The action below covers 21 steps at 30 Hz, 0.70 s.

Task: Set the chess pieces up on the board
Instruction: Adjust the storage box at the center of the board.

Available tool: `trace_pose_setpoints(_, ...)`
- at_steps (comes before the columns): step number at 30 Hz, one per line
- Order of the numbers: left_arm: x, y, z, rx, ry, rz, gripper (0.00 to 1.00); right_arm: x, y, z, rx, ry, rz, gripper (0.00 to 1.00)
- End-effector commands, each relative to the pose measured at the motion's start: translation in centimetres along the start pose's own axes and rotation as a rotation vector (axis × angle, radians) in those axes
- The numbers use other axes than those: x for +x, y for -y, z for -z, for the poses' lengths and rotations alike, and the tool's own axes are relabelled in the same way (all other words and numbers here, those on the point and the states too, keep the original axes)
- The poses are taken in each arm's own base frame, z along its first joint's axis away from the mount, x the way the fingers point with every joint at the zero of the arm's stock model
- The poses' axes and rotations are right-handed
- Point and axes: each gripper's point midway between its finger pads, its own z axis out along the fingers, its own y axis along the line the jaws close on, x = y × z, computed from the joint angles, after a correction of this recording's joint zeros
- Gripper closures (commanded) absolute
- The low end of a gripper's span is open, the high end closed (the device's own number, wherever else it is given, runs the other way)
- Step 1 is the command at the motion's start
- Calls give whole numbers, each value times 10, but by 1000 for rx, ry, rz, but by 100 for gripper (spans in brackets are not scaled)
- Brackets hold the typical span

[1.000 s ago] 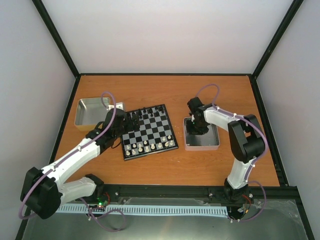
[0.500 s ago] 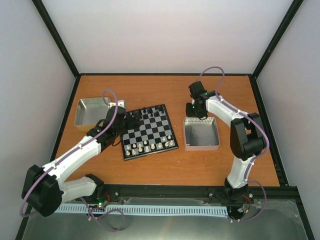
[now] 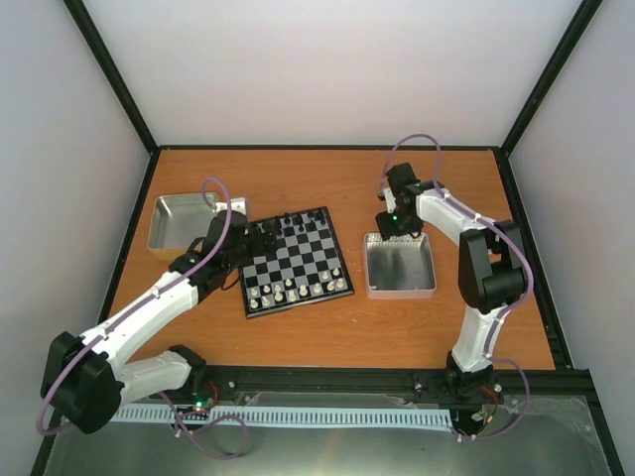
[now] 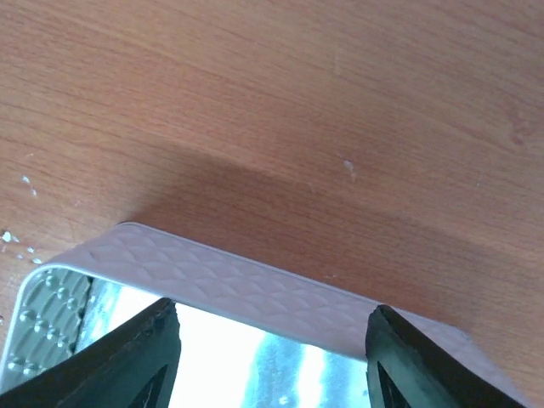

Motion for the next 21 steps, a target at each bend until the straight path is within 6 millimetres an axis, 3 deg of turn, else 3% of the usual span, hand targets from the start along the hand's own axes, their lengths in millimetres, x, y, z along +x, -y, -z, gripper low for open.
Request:
trace_pose_setpoints(1,-27,11,13,33,68,-19,0,-13,3,12,-52,60,144,38)
trace_pose_setpoints(4,-28,12,15,41,67,-33,0,-25,10,8,-16,52,152,25)
trace_pose_setpoints(10,-29,13,20,53,77,-36,0,-12,10,-3,-15,12,190,24)
trace_pose_setpoints(15,-27,11,22,52,80,-35,0,3,3,8,-56,40,234,23)
trace_pose_setpoints(21,-25,9,23,51,79,-33,0,4,17,-3,21,14,237,22)
